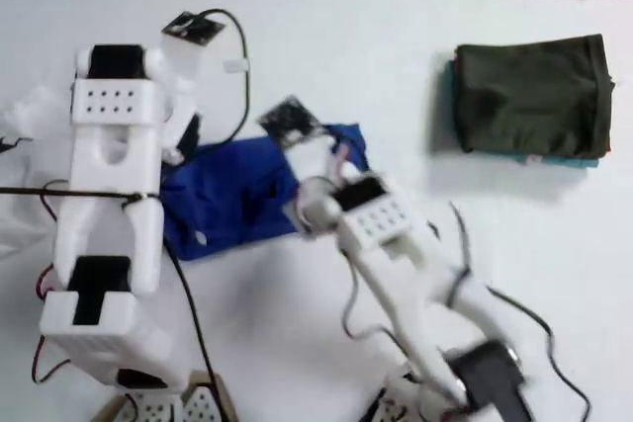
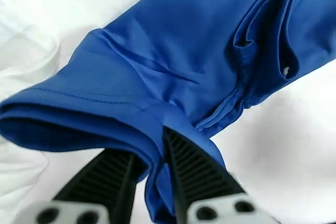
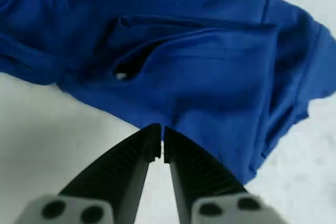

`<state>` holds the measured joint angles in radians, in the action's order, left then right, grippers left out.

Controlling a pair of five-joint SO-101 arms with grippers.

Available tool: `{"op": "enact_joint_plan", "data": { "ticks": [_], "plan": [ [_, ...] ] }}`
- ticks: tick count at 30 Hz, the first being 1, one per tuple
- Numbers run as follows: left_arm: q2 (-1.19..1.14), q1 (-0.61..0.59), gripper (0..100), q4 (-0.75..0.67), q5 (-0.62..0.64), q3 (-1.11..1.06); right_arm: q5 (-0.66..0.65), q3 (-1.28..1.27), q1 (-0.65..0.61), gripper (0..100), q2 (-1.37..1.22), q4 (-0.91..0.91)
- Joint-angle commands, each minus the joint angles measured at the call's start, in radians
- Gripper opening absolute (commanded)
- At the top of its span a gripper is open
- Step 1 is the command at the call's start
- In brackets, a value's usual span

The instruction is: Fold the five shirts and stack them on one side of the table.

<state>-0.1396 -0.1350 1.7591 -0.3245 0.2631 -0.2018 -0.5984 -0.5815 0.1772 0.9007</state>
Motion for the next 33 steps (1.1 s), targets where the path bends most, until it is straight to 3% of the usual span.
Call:
{"op": "enact_joint_plan", "data": {
  "ticks": [1, 9, 24, 33],
  "plan": [
    [0.057, -0.035, 2, 0.014, 0.0, 0.004, 0.061, 0.163, -0.031, 2.0, -0.136, 0.024],
    [0.055, -0.114, 2, 0.009, 0.028, 0.004, 0.104, 0.304, -0.107, 2.0, -0.292, 0.022],
    [0.055, -0.143, 2, 0.006, 0.028, 0.004, 0.104, 0.557, -0.111, 1.9, -0.562, 0.028],
    [0.055, -0.137, 2, 0.008, 0.029, 0.004, 0.095, 0.641, -0.067, 2.0, -0.323, 0.179]
  ]
}}
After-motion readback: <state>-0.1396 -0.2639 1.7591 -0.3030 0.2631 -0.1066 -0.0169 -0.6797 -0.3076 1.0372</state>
